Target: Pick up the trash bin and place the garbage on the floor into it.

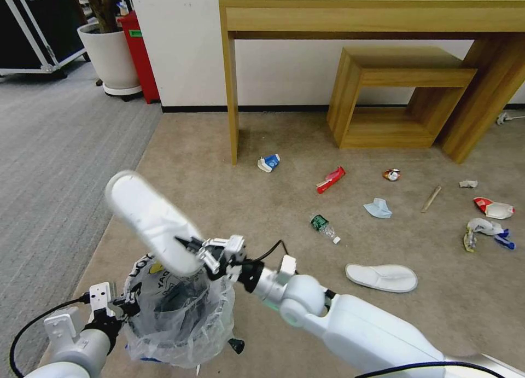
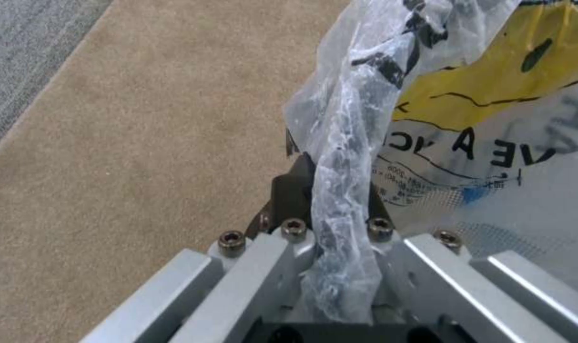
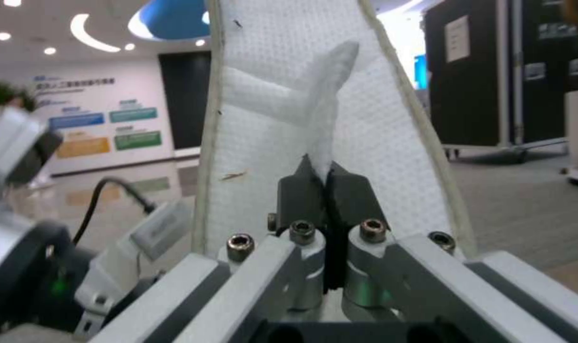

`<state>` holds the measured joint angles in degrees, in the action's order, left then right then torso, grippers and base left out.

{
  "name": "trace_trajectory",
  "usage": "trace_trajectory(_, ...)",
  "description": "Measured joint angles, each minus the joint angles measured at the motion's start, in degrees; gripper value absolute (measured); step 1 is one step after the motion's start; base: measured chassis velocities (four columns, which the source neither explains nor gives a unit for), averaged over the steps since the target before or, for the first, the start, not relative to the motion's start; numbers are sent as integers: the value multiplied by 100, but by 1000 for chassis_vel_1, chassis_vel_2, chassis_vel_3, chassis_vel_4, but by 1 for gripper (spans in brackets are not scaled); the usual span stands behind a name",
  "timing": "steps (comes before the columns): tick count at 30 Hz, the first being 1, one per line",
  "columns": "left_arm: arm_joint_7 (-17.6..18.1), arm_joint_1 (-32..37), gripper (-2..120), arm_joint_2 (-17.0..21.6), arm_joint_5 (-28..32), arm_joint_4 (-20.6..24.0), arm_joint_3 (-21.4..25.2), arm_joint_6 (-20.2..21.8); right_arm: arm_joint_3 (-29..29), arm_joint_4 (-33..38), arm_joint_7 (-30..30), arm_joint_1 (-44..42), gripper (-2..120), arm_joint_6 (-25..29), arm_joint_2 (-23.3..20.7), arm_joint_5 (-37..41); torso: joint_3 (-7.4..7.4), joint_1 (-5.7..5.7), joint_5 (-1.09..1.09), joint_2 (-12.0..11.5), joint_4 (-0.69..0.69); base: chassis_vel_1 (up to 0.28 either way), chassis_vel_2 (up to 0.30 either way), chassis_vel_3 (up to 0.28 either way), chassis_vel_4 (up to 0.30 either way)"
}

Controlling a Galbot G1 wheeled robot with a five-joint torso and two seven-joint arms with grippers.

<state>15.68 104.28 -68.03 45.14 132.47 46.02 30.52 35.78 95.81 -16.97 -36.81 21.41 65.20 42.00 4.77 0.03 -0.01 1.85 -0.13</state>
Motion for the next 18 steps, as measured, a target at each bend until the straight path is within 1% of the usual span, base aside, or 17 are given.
trace_trajectory(1,0,0,1,0,0,0,0,0,0,0,0,0,0,0,0,0,0,0,0,0,0,0,0,0,0)
trace_trajectory(3,0,28,1,-6,1,32,12,0,245,-261,3,90,0,50,228,-121,0,0,0,0,1,0,0,0,0)
trace_trajectory(5,0,34,1,-8,3,42,18,0,380,-457,3,124,0,89,342,-266,0,0,0,0,0,0,0,0,0)
trace_trajectory(6,0,34,1,-8,3,42,18,0,380,-457,3,124,0,89,342,-266,0,0,0,0,0,0,0,0,0)
trace_trajectory(9,0,32,1,-11,13,46,32,-2,546,-746,-4,159,0,156,424,-543,0,0,0,0,0,0,0,0,0)
trace_trajectory(18,1,22,1,-10,28,46,46,-22,602,-966,10,138,0,180,420,-874,0,0,1,0,0,0,0,0,0)
